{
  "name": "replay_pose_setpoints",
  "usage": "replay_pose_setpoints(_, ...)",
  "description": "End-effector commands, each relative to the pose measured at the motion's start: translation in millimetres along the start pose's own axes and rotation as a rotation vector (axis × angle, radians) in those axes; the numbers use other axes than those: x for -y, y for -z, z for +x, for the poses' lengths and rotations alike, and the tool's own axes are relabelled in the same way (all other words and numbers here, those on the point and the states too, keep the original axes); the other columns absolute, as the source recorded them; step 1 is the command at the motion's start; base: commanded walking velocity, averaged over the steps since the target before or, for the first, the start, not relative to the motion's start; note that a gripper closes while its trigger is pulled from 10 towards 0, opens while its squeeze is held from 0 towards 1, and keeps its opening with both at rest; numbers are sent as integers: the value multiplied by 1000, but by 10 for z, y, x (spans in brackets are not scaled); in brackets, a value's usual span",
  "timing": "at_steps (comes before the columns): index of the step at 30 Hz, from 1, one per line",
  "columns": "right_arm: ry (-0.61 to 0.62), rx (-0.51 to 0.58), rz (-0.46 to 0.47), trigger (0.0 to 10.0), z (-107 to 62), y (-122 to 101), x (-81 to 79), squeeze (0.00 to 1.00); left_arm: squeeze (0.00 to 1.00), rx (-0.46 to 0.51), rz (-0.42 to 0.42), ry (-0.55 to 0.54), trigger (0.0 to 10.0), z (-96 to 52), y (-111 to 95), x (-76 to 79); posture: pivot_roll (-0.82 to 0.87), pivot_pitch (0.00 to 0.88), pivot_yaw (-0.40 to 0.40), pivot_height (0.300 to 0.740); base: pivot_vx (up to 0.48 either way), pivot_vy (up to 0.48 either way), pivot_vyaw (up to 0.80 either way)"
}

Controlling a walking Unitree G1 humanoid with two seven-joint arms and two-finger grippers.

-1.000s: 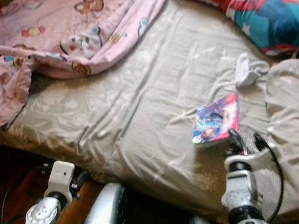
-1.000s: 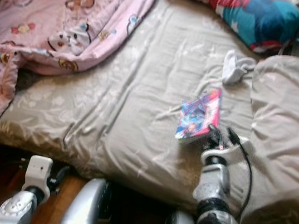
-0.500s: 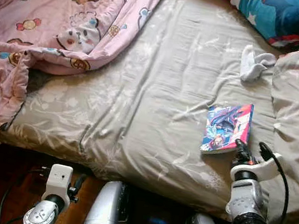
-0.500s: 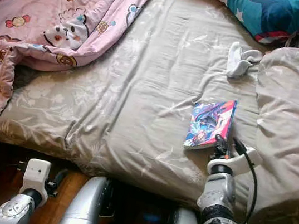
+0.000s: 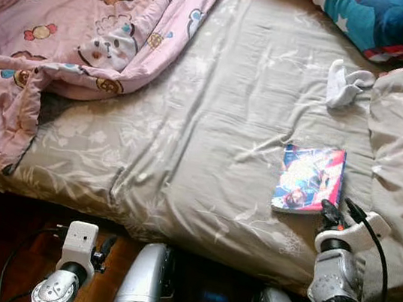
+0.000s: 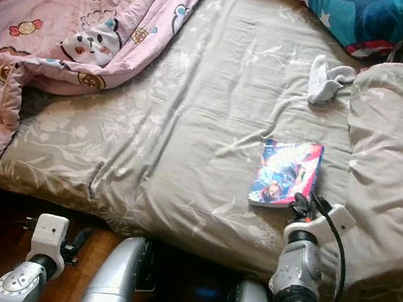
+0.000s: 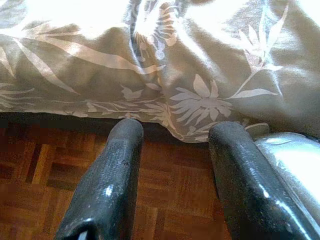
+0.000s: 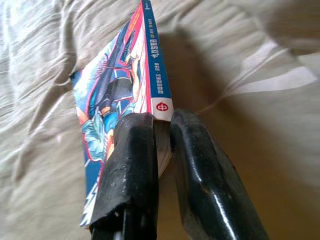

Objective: Clean up the room

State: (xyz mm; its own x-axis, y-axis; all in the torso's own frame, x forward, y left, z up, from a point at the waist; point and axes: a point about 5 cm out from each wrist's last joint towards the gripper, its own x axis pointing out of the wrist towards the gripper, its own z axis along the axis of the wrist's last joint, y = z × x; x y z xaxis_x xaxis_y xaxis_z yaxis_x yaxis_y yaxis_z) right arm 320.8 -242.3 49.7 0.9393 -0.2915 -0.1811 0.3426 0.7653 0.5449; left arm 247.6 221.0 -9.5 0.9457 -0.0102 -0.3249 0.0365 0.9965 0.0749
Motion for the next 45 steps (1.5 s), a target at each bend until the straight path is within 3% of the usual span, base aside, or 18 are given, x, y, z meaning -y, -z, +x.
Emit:
replay_pose_setpoints(1,47,-2,-15,10000,-44,17,126,0,0,-56,16,4,10000,-77,126,-20,149,327,124,632,0,0,0)
replay_pose_setpoints(5,61,9,-16,10000,-38,-34,175,0,0,-56,17,5,10000,-73,123,-20,146,326,125,632,0,0,0)
replay_pose_setpoints(6,61,14,-19,10000,-37,-46,181,702,0,-55,17,5,10000,-71,121,-19,145,326,126,632,0,0,0)
replay_pose_setpoints(8,61,16,-22,10000,-36,-51,181,702,0,-56,17,6,10000,-70,121,-19,144,326,126,632,0,0,0)
replay_pose_setpoints(9,61,17,-26,10000,-36,-54,183,1000,0,-56,17,6,10000,-69,121,-18,142,325,126,632,0,0,0)
replay_pose_setpoints(18,71,9,-62,10000,-59,-39,226,1000,0,-58,14,11,10000,-64,123,0,138,324,123,632,0,0,0)
replay_pose_setpoints(19,73,10,-63,10000,-60,-39,229,914,0,-58,14,11,10000,-63,122,2,138,324,123,632,0,0,0)
replay_pose_setpoints(20,80,14,-67,10000,-64,-44,241,0,0,-57,13,11,10000,-62,122,5,138,325,123,632,0,0,0)
replay_pose_setpoints(26,93,35,-107,10000,-64,-81,258,0,0,-59,12,9,10000,-60,125,8,137,322,119,632,0,0,0)
replay_pose_setpoints(28,62,37,-181,10000,-63,-79,216,0,0,-60,11,7,10000,-58,125,7,134,320,116,632,0,0,0)
replay_pose_setpoints(29,9,30,-277,10000,-75,-32,146,0,0,-64,10,4,10000,-58,132,5,128,312,110,632,0,0,0)
replay_pose_setpoints(32,-52,37,-382,10000,-140,73,80,0,0,-64,3,-2,10000,-35,119,19,105,293,98,632,0,0,0)
replay_pose_setpoints(35,-73,53,-401,10000,-186,103,90,0,0,-59,-4,-4,10000,-6,93,40,94,286,93,632,0,0,0)
replay_pose_setpoints(38,-128,71,-496,10000,-281,141,132,0,0,-46,-12,-2,10000,49,38,84,72,270,82,632,0,0,0)
replay_pose_setpoints(42,-251,-12,-617,10000,-423,361,121,0,0,-23,-32,-17,10000,110,-37,118,49,249,61,632,0,0,0)
replay_pose_setpoints(45,-217,-57,-601,10000,-469,442,197,0,0,-24,-40,-24,10000,131,-51,131,50,233,53,640,0,0,0)
